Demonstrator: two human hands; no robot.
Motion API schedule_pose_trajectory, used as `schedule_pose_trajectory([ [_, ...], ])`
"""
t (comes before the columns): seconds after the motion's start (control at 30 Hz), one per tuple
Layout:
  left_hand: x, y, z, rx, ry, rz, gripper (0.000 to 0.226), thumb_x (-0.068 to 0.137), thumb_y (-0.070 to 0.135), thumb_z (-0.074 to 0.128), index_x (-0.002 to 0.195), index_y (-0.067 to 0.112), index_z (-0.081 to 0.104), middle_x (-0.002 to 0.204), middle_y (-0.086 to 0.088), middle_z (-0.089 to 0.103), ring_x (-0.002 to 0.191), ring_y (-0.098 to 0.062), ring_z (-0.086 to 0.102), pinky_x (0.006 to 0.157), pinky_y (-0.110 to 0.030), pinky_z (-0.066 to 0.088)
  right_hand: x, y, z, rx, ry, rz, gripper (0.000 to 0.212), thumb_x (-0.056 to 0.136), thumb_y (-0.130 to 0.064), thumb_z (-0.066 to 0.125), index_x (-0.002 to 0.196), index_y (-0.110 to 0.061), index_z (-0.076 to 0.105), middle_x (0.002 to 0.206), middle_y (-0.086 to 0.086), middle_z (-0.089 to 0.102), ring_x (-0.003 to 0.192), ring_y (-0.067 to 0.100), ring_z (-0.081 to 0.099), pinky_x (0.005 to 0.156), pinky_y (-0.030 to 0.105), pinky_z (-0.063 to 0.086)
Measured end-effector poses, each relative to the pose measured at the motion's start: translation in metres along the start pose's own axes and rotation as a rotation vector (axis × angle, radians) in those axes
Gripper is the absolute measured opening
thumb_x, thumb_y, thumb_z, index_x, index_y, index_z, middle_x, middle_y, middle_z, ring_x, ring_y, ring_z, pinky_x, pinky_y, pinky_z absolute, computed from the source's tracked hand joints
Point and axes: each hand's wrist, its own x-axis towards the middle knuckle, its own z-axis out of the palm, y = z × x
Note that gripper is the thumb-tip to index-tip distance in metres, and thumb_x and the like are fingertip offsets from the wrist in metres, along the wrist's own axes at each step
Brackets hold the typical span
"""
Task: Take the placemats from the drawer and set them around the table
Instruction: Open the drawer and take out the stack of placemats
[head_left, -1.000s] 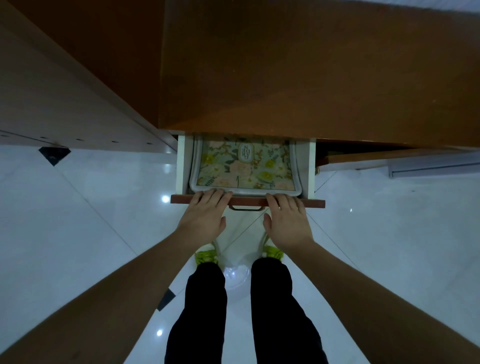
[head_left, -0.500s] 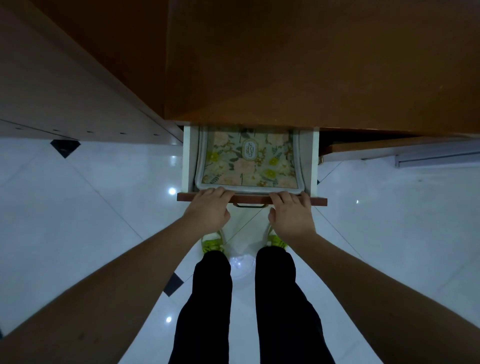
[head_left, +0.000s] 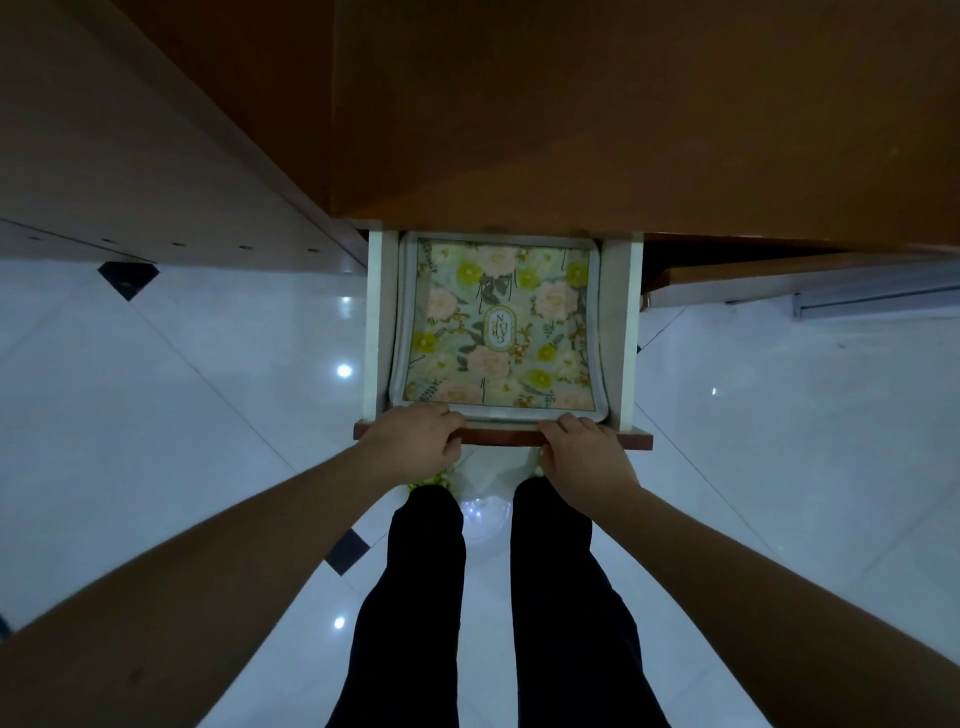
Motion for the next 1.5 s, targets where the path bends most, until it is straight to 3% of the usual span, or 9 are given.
schedule_pose_trajectory([
  [0.37,0.001,0.007,-0.001,0.134,0.090,-0.016,0.031,0.100,0.035,0.041,0.117,0.026,0.065,0.103,0.004,0.067,0.088,-0.019,0.064,0.057,-0.027,0.037,-0.004,0.002,0.010,-0.059,0.074,-0.026,0.027,0.078,-0.018,0.069,0.105,-0.012,0.068,0.095,0.009,0.068,0.086,0.031,0.064,0.073,0.041,0.052],
  [0.5,0.008,0.003,-0.005,0.164,0.109,-0.046,0.030,0.102,0.033,0.039,0.115,0.026,0.065,0.097,0.002,0.071,0.083,-0.019,0.064,0.063,-0.029,0.047,0.008,0.005,0.010,-0.019,0.121,-0.031,0.015,0.088,-0.015,0.063,0.101,-0.011,0.070,0.092,0.011,0.069,0.084,0.035,0.064,0.070,0.041,0.050],
  [0.6,0.022,-0.002,-0.009,0.094,0.075,-0.073,0.035,0.101,0.033,0.048,0.134,0.027,0.057,0.115,-0.003,0.067,0.101,-0.023,0.063,0.077,-0.032,0.052,0.023,0.007,0.006,0.058,0.117,-0.009,0.026,0.100,-0.021,0.048,0.115,-0.012,0.067,0.103,0.011,0.067,0.094,0.035,0.062,0.074,0.038,0.047],
  [0.73,0.042,-0.010,-0.006,0.145,0.017,-0.092,0.040,0.095,0.037,0.060,0.133,0.024,0.055,0.127,-0.003,0.057,0.117,-0.023,0.052,0.089,-0.034,0.048,0.033,0.009,0.009,0.086,0.083,-0.004,0.034,0.103,-0.027,0.039,0.128,-0.016,0.060,0.117,0.008,0.061,0.108,0.030,0.055,0.083,0.038,0.045],
  [0.93,0.051,-0.009,-0.008,0.387,-0.001,-0.022,0.036,0.097,0.037,0.055,0.129,0.021,0.054,0.127,-0.004,0.055,0.117,-0.023,0.051,0.073,-0.031,0.034,0.024,0.013,0.020,0.113,0.258,-0.001,0.018,0.095,-0.016,0.058,0.108,-0.011,0.069,0.101,0.011,0.066,0.092,0.033,0.061,0.077,0.041,0.049],
  [1.07,0.048,-0.011,-0.011,0.457,0.014,0.004,0.031,0.100,0.030,0.048,0.127,0.018,0.056,0.128,-0.004,0.055,0.117,-0.024,0.051,0.077,-0.032,0.040,0.017,0.012,0.018,0.167,0.337,0.017,0.020,0.093,-0.013,0.058,0.111,-0.012,0.067,0.103,0.009,0.065,0.092,0.030,0.061,0.080,0.040,0.049],
  [1.13,0.042,-0.009,-0.008,0.460,0.078,0.001,0.030,0.095,0.018,0.053,0.124,0.015,0.059,0.121,-0.007,0.060,0.108,-0.027,0.057,0.069,-0.032,0.037,0.015,0.009,0.015,0.205,0.373,0.005,0.021,0.094,-0.015,0.053,0.108,-0.011,0.068,0.099,0.009,0.065,0.088,0.030,0.061,0.078,0.040,0.049],
  [1.3,0.037,-0.001,-0.011,0.476,0.308,0.103,0.035,0.048,-0.004,0.072,0.081,0.004,0.067,0.072,-0.013,0.065,0.058,-0.029,0.061,0.045,-0.027,0.040,0.012,0.002,0.012,0.209,0.384,-0.183,0.017,0.087,-0.011,0.056,0.097,-0.010,0.070,0.087,0.008,0.066,0.080,0.029,0.062,0.071,0.039,0.053],
  [1.5,0.039,-0.003,-0.047,0.382,0.451,0.102,0.052,0.063,-0.002,0.065,0.114,0.007,0.067,0.092,-0.019,0.069,0.072,-0.033,0.065,0.051,-0.036,0.049,0.025,-0.006,0.002,0.229,0.269,-0.234,0.035,0.093,-0.026,0.041,0.099,-0.010,0.072,0.085,0.010,0.067,0.075,0.031,0.063,0.066,0.036,0.052],
])
